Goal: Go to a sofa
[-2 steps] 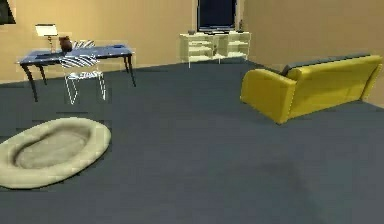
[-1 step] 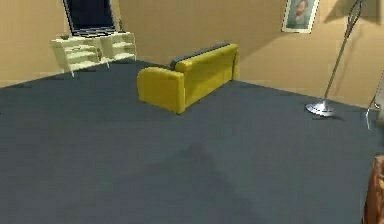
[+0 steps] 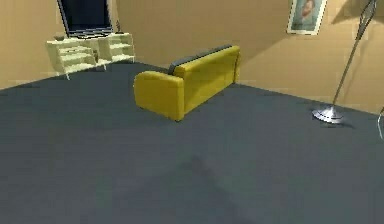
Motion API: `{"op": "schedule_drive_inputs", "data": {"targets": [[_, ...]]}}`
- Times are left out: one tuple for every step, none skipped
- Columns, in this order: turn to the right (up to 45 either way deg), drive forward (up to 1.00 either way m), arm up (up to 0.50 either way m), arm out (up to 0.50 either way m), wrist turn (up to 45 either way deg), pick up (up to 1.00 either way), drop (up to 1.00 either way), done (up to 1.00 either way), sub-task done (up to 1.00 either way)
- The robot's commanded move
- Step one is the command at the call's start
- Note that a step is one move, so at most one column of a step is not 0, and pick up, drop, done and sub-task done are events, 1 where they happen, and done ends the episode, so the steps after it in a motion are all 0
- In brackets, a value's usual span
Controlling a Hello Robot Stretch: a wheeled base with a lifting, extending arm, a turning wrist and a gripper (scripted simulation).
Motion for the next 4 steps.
{"op": "schedule_drive_inputs", "data": {"targets": [[3.0,0.0,0.0,0.0,0.0,0.0,0.0,0.0,0.0],[0.0,1.0,0.0,0.0,0.0,0.0,0.0,0.0,0.0],[3.0,0.0,0.0,0.0,0.0,0.0,0.0,0.0,0.0],[0.0,0.65,0.0,0.0,0.0,0.0,0.0,0.0,0.0]]}}
